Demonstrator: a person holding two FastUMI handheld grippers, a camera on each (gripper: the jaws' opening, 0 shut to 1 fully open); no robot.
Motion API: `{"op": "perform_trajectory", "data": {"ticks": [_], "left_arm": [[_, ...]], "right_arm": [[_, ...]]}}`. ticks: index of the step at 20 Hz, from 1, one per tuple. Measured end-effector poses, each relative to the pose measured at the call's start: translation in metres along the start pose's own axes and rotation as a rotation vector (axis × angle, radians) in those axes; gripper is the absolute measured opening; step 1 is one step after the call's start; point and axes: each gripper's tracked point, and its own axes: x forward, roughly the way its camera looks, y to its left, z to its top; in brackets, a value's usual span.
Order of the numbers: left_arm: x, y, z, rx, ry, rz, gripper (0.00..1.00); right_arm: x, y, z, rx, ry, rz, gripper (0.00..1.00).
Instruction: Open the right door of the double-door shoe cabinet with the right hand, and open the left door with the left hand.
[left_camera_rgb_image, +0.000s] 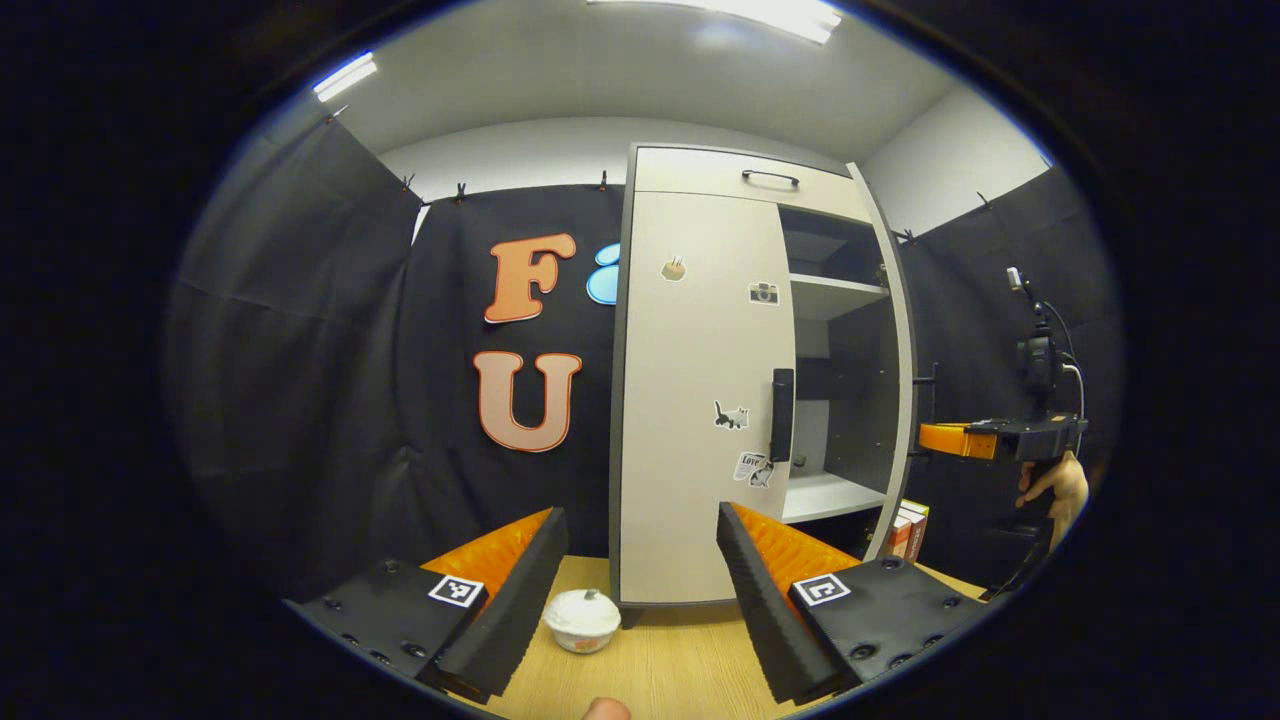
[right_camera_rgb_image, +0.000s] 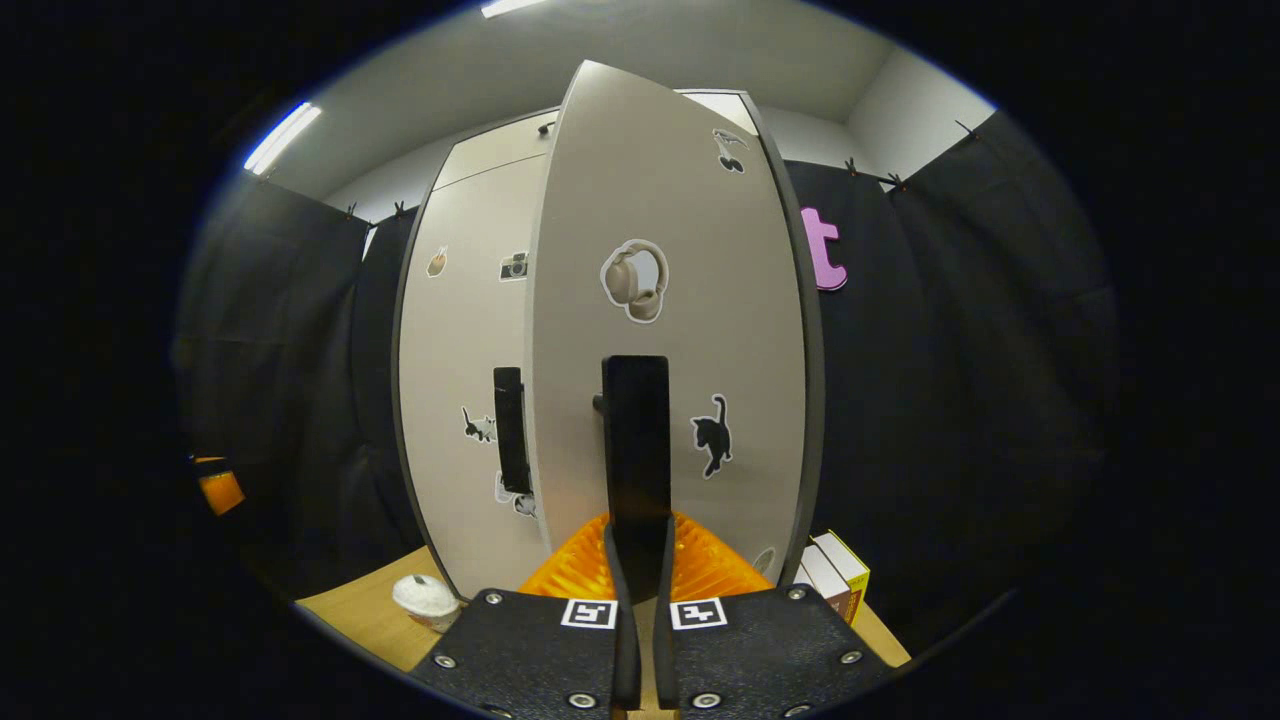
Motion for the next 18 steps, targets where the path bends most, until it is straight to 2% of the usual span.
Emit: {"op": "perform_trajectory", "data": {"ticks": [3, 7, 8, 18], "left_arm": [[0.003, -0.011, -0.004, 0.0, 0.01, -0.017, 0.96], [0.003, -0.02, -0.001, -0.008, 0.005, -0.031, 0.96], [0.004, -0.023, 0.0, -0.011, 0.002, -0.036, 0.95], [0.01, -0.047, -0.009, -0.012, 0.017, -0.071, 0.96]], "right_arm": [[-0.006, -0.01, 0.002, -0.012, -0.011, -0.032, 0.05], [-0.016, -0.034, 0.006, -0.05, -0.024, -0.118, 0.04], [-0.017, -0.036, 0.007, -0.048, -0.027, -0.138, 0.01], [-0.023, -0.053, 0.007, -0.059, -0.019, -0.149, 0.0]]}}
